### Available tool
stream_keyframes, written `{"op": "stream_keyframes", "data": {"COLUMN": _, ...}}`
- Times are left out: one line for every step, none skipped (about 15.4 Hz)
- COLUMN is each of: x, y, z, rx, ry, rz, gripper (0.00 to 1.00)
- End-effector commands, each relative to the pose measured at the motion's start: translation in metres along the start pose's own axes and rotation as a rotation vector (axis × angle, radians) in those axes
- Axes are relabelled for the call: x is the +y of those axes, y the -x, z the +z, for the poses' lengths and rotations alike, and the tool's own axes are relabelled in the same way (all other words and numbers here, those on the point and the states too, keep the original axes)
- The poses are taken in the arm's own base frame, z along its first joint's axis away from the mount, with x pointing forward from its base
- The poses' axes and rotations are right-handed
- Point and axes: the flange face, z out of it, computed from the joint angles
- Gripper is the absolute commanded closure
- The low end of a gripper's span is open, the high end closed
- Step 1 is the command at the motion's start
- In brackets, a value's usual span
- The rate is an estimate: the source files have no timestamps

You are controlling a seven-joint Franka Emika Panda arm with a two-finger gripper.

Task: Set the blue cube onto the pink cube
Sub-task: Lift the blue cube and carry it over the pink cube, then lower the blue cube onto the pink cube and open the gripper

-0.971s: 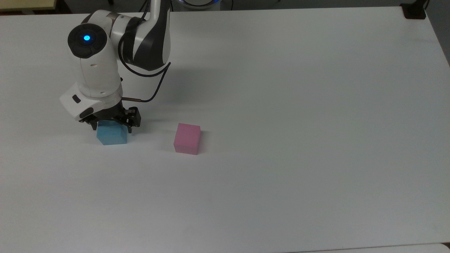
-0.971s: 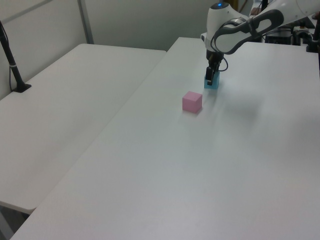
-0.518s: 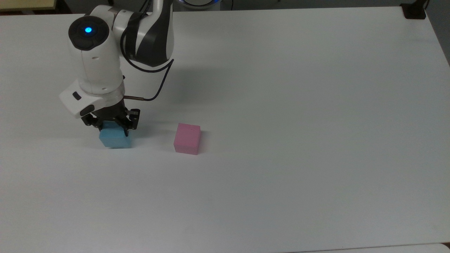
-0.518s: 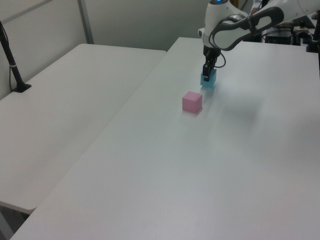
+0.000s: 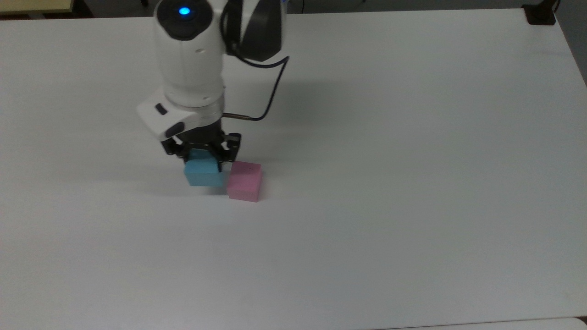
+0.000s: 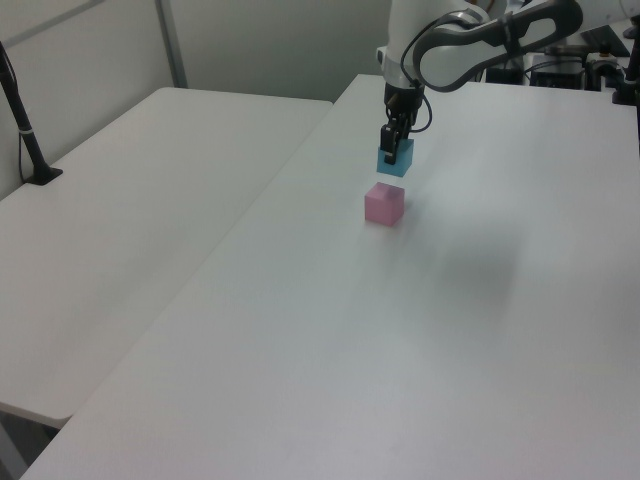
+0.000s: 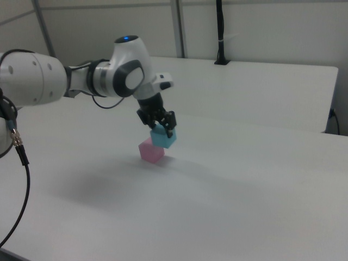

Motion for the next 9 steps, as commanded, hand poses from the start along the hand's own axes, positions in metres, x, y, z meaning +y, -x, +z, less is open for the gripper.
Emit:
{"op": "stream_keyframes", "data": {"x": -0.042, "y": 0.009, "z": -0.008, "rx": -0.011, "ry": -0.017, "rz": 0.045, "gripper": 0.69}}
{"op": "stream_keyframes", "data": {"x": -0.05, "y": 0.009, "z": -0.008, "rx": -0.012, "ry": -0.018, "rz": 0.044, "gripper": 0.68}}
{"op": "stream_keyframes", "data": {"x": -0.053, "y": 0.01, "z": -0.007, "rx": -0.014, "ry": -0.016, "rz": 0.038, "gripper": 0.64}}
{"op": "stream_keyframes", "data": {"x": -0.055, "y": 0.011, "z": -0.006, "rx": -0.017, "ry": -0.015, "rz": 0.034, "gripper": 0.57}}
{"op": "stream_keyframes", "data": {"x": -0.055, "y": 0.011, "z": -0.005, "rx": -0.018, "ry": -0.011, "rz": 0.032, "gripper": 0.43}}
{"op": "stream_keyframes", "data": {"x": -0.055, "y": 0.011, "z": -0.005, "rx": -0.018, "ry": -0.011, "rz": 0.032, "gripper": 0.14}}
{"op": "stream_keyframes", "data": {"x": -0.056, "y": 0.012, "z": -0.006, "rx": -0.019, "ry": -0.01, "rz": 0.028, "gripper": 0.0}}
{"op": "stream_keyframes", "data": {"x": -0.056, "y": 0.012, "z": -0.007, "rx": -0.022, "ry": -0.01, "rz": 0.024, "gripper": 0.0}}
{"op": "stream_keyframes", "data": {"x": -0.058, "y": 0.012, "z": -0.009, "rx": -0.02, "ry": -0.01, "rz": 0.024, "gripper": 0.0}}
